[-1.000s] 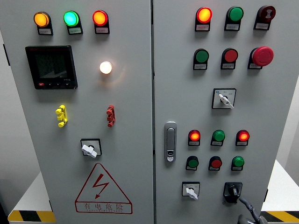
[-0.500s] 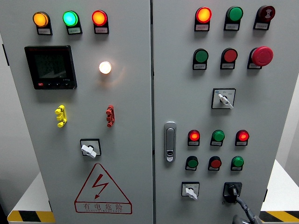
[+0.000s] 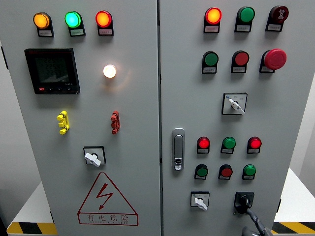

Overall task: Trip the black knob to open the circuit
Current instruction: 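Grip the black knob with the right hand and rotate it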

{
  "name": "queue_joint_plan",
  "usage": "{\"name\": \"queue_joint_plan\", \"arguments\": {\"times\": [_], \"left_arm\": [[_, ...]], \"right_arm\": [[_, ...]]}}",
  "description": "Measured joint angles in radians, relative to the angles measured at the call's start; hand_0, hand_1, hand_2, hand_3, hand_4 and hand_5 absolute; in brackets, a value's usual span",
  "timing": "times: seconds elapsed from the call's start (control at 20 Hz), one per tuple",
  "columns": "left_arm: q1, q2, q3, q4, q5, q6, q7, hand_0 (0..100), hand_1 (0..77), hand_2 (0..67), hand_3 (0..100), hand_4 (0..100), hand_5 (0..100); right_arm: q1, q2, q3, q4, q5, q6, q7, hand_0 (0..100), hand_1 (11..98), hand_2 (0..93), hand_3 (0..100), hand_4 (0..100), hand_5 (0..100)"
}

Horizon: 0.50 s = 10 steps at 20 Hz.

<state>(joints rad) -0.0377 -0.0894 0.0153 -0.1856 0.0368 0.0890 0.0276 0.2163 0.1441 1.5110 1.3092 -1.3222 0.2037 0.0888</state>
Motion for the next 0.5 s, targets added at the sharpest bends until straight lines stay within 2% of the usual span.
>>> {"name": "queue_joint_plan", "arguments": {"times": [0.5], "left_arm": [[0.0,0.0,0.0,0.0,0.0,0.0,0.0,0,0.0,19.4,26,10,9]], "right_arm": [[-0.003,0.0001,-0.009,0.009,0.0,0.0,-0.001,100,58.6,0.0,96,100,100]]}}
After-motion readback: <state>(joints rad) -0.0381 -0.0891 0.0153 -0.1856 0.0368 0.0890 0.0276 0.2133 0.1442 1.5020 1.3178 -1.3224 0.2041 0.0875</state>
